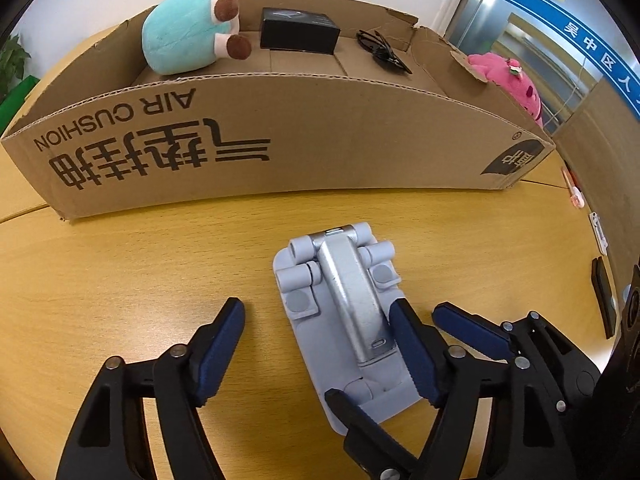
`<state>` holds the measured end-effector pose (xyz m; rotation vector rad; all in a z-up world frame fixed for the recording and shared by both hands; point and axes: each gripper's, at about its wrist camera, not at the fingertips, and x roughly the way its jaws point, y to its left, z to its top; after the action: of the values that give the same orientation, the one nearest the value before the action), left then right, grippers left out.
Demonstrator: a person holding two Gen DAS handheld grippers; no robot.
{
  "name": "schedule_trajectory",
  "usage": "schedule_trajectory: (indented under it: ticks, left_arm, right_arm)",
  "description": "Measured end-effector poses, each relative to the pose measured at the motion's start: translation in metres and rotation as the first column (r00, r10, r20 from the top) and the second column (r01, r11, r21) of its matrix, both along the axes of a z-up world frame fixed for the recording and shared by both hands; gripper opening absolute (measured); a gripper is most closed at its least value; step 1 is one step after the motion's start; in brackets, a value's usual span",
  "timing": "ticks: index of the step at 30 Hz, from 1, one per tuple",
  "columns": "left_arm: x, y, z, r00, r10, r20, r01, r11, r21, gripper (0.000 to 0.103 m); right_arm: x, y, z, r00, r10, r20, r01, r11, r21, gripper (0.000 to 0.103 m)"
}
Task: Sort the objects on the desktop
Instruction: 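Close the left gripper on the grey phone stand, then lift the phone stand with the left gripper and carry it into the box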
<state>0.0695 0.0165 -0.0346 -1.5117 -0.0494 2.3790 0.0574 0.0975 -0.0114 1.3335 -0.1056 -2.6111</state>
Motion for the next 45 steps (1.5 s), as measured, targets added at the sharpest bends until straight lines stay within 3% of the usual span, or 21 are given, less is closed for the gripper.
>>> schedule_trajectory:
  ticks: [3,7,23,33,38,45]
  left_arm:
    - [0.001,0.003,0.0,1.0,-0.022,0.007,0.022,1.0,0.018,0.058]
    - [0.001,0.005,0.0,1.0,-0.018,0.01,0.017,1.0,0.011,0.058]
    - [0.014,0.008,0.012,1.0,-0.006,-0.024,0.006,1.0,0.001,0.054]
    - [0.021,0.022,0.096,0.974,-0.046,-0.223,0.05,0.999,0.008,0.054]
    - [0.008,0.045,0.152,0.931,-0.105,-0.348,0.107,0.994,-0.012,0.054]
    - [-0.035,0.074,0.218,0.873,-0.171,-0.457,0.173,0.984,-0.039,0.054]
  right_arm:
    - [0.0,-0.001,0.0,1.0,0.014,-0.004,-0.014,1.0,0.006,0.076]
    - [0.002,-0.004,0.001,0.999,0.05,-0.007,-0.05,0.999,-0.012,0.061]
    - [0.015,-0.005,0.008,0.998,0.051,-0.031,-0.052,0.998,-0.032,0.057]
    - [0.027,0.005,0.076,0.976,0.014,-0.216,-0.016,1.0,-0.006,0.057]
    - [0.024,0.022,0.127,0.942,-0.021,-0.335,0.028,1.0,0.014,0.057]
    - [-0.008,0.054,0.187,0.897,-0.067,-0.437,0.091,0.995,0.033,0.057]
